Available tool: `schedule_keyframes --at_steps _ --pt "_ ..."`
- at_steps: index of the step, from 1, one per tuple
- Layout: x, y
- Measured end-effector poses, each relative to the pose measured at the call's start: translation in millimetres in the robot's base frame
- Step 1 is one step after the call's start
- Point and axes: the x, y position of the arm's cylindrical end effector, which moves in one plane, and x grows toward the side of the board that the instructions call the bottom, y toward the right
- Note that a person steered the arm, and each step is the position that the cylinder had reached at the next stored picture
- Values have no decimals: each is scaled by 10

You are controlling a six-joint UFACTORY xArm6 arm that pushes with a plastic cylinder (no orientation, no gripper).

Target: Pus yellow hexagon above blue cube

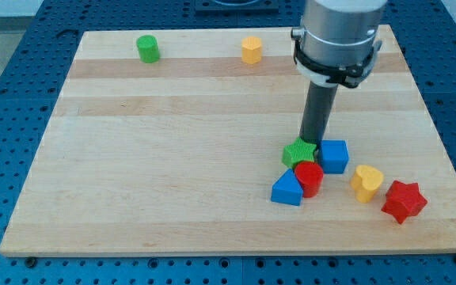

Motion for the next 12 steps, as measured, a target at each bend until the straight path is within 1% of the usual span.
schedule_keyframes --at_steps 1,2,3,4,5,6,7,8,9,10,11,12 --pt "-229 23" --pt "-550 199" --pt "-627 261" --pt "-986 261" --pt "-1767 260" --pt "-2350 245" --pt "-2535 -341" --pt "-2399 -1026" --pt "-1963 -1055" --pt "-1720 -1034" --pt "-1554 -1034" --pt "-1592 -1034"
